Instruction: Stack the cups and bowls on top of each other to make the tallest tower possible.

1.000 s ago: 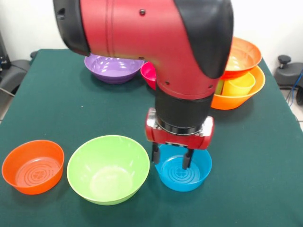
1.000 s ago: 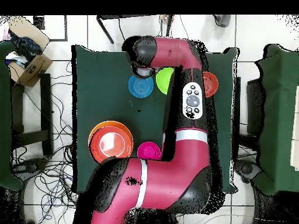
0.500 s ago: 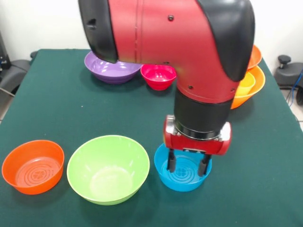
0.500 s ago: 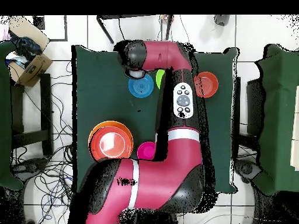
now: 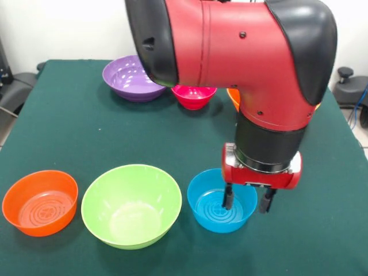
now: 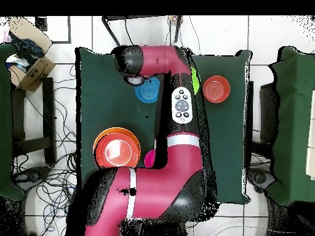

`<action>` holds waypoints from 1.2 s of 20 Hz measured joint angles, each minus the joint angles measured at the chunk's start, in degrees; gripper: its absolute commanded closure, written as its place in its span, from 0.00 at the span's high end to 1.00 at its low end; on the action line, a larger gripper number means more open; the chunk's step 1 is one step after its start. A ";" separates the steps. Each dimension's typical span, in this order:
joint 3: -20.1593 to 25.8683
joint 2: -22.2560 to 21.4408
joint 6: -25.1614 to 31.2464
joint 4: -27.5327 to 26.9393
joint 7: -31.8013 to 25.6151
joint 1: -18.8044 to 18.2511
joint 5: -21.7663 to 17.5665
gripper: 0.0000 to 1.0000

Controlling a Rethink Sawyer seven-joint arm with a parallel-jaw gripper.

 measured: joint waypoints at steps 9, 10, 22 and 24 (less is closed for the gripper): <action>-0.21 0.37 -1.70 0.26 0.00 2.93 0.02 1.00; -0.21 0.34 -1.76 0.32 0.00 3.09 0.02 1.00; -3.43 1.48 -1.78 -0.17 0.00 8.17 -0.19 1.00; -4.18 1.92 -1.78 -0.43 0.00 8.82 -0.23 1.00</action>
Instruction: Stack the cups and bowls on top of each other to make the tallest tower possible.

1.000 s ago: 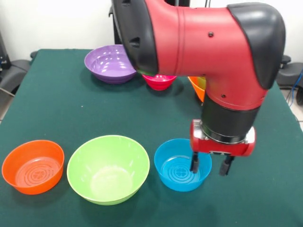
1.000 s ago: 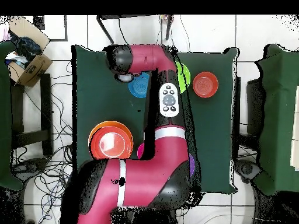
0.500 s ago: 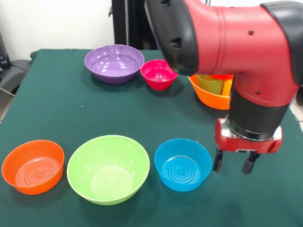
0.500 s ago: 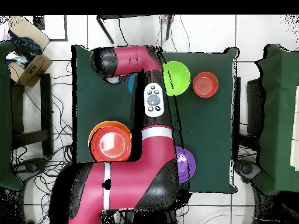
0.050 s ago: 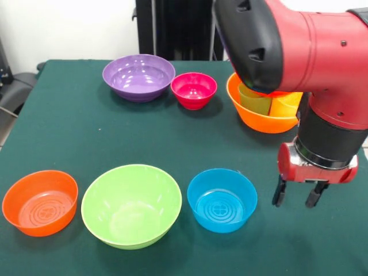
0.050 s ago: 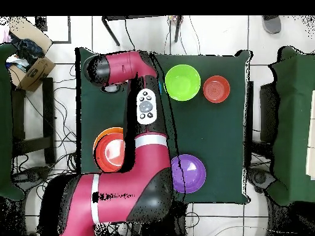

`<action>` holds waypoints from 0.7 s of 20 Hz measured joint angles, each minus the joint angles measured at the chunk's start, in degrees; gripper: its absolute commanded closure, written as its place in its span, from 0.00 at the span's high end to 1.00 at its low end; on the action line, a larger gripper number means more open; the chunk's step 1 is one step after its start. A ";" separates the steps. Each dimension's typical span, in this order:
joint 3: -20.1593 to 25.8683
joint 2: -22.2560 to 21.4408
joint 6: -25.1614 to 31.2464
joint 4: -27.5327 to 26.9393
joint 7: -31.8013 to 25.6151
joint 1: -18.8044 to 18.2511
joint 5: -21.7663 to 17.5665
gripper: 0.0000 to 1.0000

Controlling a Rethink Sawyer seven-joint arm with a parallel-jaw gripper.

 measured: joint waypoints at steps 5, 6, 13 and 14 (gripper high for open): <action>-2.08 1.14 0.03 -0.39 0.00 1.48 -0.06 1.00; -2.40 1.31 0.04 -0.39 0.00 1.67 -0.08 1.00; -5.34 1.74 0.02 -0.40 0.00 2.74 -0.07 1.00; -5.72 1.72 0.02 -0.41 0.00 2.83 -0.04 1.00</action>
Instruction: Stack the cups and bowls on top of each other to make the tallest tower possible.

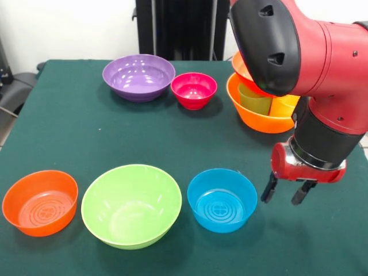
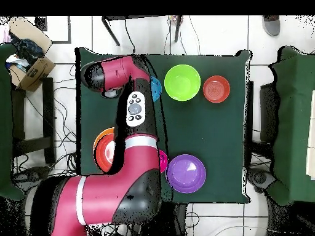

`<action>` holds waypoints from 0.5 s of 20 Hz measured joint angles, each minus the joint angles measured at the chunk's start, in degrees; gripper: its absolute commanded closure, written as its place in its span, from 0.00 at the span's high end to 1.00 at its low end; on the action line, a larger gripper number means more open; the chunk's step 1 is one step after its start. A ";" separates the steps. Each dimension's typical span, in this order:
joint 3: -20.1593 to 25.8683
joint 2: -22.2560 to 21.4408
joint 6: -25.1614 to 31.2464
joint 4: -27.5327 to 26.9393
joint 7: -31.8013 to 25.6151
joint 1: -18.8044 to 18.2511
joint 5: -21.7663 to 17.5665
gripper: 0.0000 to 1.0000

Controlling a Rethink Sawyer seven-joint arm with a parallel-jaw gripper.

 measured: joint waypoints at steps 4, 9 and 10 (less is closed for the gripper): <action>-1.26 -0.01 0.00 0.02 0.00 0.10 0.00 1.00; -2.58 -0.15 0.00 0.28 0.00 0.10 0.02 1.00; -2.83 -0.20 0.00 0.39 0.00 0.10 0.02 1.00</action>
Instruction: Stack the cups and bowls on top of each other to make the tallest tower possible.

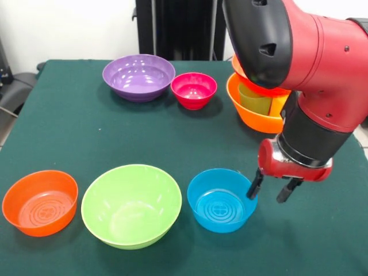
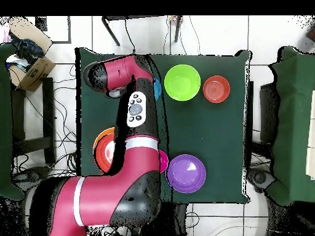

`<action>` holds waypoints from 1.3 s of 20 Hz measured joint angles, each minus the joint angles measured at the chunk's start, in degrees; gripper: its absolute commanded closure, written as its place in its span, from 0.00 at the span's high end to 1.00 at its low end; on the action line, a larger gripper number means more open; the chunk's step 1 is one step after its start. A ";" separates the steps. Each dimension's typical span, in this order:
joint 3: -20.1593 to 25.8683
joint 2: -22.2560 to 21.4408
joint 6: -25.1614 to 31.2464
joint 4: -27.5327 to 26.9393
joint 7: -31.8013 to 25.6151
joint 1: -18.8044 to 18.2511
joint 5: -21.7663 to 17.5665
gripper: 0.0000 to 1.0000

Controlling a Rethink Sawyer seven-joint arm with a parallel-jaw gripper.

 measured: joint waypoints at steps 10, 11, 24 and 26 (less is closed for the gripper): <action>-1.72 -0.61 0.00 1.68 0.00 0.00 0.05 1.00; -1.84 -0.65 0.00 1.78 0.00 0.00 0.06 1.00; -3.51 -0.72 -0.31 2.95 0.01 0.23 0.25 1.00; -3.68 -0.71 -0.82 3.02 0.01 0.37 0.25 1.00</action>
